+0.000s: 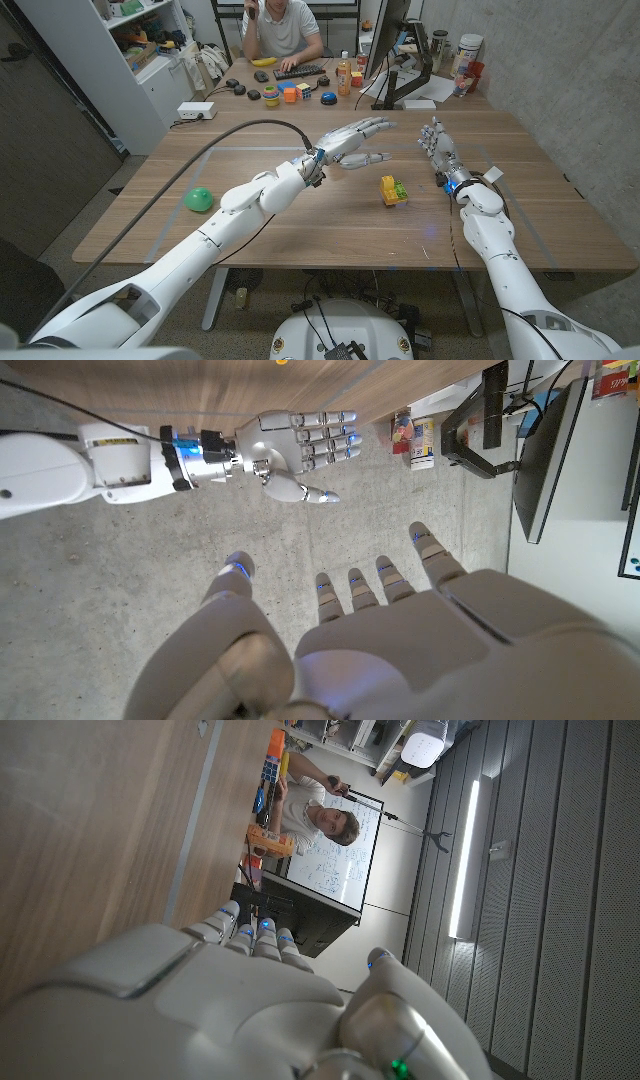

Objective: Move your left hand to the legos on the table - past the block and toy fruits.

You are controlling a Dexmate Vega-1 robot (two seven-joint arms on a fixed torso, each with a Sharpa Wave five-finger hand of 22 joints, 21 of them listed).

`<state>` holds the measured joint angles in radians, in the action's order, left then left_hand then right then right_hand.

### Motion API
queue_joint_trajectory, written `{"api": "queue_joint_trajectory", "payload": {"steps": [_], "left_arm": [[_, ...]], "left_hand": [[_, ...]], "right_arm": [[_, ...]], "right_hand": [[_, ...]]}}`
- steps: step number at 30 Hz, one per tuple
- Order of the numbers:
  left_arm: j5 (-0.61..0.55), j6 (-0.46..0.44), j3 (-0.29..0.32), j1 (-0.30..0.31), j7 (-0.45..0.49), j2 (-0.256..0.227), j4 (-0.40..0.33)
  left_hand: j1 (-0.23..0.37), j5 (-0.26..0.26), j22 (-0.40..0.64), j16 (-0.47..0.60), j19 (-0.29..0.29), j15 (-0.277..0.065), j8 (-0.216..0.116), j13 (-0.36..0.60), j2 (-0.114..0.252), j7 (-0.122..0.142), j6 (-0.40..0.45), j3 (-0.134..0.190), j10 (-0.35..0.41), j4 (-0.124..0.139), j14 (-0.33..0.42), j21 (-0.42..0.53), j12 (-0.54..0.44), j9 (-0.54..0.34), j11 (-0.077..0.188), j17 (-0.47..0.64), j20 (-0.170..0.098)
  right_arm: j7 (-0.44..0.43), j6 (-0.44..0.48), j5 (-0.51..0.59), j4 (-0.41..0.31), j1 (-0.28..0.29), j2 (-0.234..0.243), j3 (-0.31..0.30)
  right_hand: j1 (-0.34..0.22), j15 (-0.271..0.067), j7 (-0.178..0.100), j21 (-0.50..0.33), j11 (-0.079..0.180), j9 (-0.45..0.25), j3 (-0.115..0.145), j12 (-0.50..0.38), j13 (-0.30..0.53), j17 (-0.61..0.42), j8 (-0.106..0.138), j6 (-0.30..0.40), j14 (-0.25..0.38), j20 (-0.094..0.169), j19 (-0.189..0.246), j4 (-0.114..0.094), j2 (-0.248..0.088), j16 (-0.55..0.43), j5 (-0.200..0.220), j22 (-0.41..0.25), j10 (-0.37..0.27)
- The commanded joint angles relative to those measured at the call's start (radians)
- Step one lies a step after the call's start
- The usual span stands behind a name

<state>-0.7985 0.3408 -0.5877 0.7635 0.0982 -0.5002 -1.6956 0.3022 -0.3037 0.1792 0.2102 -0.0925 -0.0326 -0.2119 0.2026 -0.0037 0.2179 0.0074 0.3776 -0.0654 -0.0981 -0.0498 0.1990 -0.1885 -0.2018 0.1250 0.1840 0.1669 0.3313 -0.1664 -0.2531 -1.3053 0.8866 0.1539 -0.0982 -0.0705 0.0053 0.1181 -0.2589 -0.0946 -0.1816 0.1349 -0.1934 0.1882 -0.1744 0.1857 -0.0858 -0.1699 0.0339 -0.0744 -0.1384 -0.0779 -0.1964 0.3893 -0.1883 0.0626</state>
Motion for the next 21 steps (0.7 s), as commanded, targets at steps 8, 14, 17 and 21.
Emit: {"api": "queue_joint_trajectory", "payload": {"steps": [8, 14, 17, 21], "left_arm": [[-0.162, -0.11, -0.119, -0.088, -0.06, 0.014, 0.071], [-0.168, -0.102, -0.162, -0.126, -0.047, 0.033, 0.132], [-0.17, -0.09, -0.181, -0.144, -0.028, 0.042, 0.164], [-0.177, -0.081, -0.208, -0.165, -0.018, 0.053, 0.191]], "left_hand": [[0.015, -0.007, 0.003, -0.008, 0.018, 0.005, -0.001, 0.006, -0.001, 0.004, -0.001, 0.002, -0.018, -0.011, -0.029, -0.012, -0.002, -0.005, -0.014, 0.006, 0.027], [0.015, -0.012, 0.002, -0.013, 0.041, 0.006, 0.0, 0.009, -0.004, 0.004, -0.004, 0.0, -0.048, -0.014, -0.056, -0.017, 0.003, -0.007, -0.019, 0.007, 0.025], [0.015, -0.013, 0.001, -0.011, 0.043, 0.006, 0.0, 0.01, -0.005, 0.004, -0.005, -0.001, -0.049, -0.015, -0.055, -0.017, 0.001, -0.007, -0.017, 0.008, 0.026], [0.016, -0.016, 0.001, -0.009, 0.05, 0.001, 0.0, 0.012, -0.006, 0.004, -0.007, -0.002, -0.052, -0.017, -0.053, -0.018, -0.001, -0.008, -0.008, 0.008, 0.023]], "right_arm": [[0.006, -0.01, -0.009, -0.018, 0.013, 0.001, -0.009], [0.009, -0.017, -0.013, -0.018, 0.017, 0.002, -0.012], [0.01, -0.019, -0.014, -0.018, 0.018, 0.003, -0.013], [0.012, -0.022, -0.015, -0.013, 0.017, 0.004, -0.014]], "right_hand": [[0.004, 0.004, 0.003, 0.004, -0.008, -0.002, -0.015, 0.003, 0.004, -0.005, 0.002, -0.009, -0.008, 0.026, -0.001, -0.005, 0.001, -0.001, 0.007, -0.002, 0.01], [0.007, 0.003, 0.003, 0.005, -0.01, -0.002, -0.019, 0.004, 0.004, -0.005, 0.001, -0.011, -0.01, 0.025, -0.001, -0.006, 0.003, 0.0, 0.005, -0.002, 0.012], [0.008, 0.003, 0.003, 0.006, -0.009, -0.002, -0.02, 0.004, 0.004, -0.005, 0.001, -0.012, -0.011, 0.024, -0.001, -0.007, 0.004, 0.0, 0.005, -0.002, 0.015], [0.009, 0.003, 0.004, 0.006, -0.009, -0.002, -0.022, 0.004, 0.004, -0.005, 0.001, -0.013, -0.011, 0.024, -0.001, -0.007, 0.005, 0.0, 0.004, -0.002, 0.015]]}}
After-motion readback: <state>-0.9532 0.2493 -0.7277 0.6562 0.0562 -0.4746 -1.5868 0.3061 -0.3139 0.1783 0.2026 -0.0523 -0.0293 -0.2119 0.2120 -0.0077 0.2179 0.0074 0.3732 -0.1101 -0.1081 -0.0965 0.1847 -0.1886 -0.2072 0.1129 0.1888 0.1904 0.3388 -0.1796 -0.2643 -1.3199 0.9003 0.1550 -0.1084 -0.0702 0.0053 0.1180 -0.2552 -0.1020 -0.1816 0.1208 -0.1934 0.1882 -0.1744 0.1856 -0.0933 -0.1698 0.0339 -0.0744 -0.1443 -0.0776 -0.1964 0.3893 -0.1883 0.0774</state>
